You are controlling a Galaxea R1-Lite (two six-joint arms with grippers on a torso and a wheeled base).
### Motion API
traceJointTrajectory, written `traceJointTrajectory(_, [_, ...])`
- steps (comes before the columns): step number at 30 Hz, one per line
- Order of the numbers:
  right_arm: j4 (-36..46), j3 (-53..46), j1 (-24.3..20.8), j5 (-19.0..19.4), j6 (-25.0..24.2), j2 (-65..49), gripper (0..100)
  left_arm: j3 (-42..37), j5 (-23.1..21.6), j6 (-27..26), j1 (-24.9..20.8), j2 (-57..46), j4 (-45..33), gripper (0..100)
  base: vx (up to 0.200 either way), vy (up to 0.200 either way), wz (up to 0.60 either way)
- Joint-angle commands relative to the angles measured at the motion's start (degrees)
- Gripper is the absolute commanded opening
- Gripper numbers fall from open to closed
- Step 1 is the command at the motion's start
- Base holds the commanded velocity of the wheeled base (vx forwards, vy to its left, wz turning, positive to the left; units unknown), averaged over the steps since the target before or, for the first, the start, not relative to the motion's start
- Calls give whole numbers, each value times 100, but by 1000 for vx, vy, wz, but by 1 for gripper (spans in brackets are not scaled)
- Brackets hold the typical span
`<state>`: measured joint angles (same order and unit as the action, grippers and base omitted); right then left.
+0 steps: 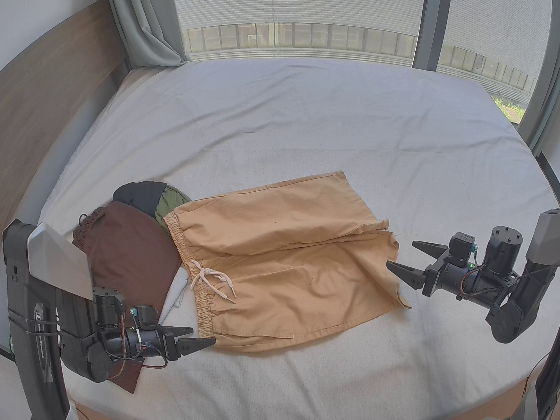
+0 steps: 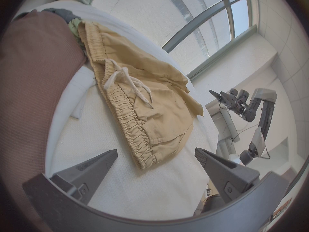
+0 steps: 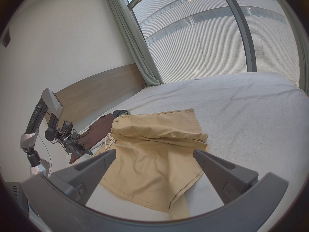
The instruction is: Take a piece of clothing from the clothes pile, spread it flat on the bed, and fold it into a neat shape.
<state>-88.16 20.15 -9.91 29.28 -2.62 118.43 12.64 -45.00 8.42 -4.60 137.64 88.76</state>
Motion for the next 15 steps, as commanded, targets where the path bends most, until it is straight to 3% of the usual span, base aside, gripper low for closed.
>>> traceJointTrajectory(1, [1,-11,33,7,-2,4,100,116,61,388,-173,96,1,100,0,0,0])
traceJointTrajectory(6, [1,-2,68,7,-2,13,100,248,588,836,-437,140,1,100,0,0,0])
traceJointTrajectory(15, [1,-11,95,7,-2,31,100,379,676,933,-542,307,1,100,0,0,0])
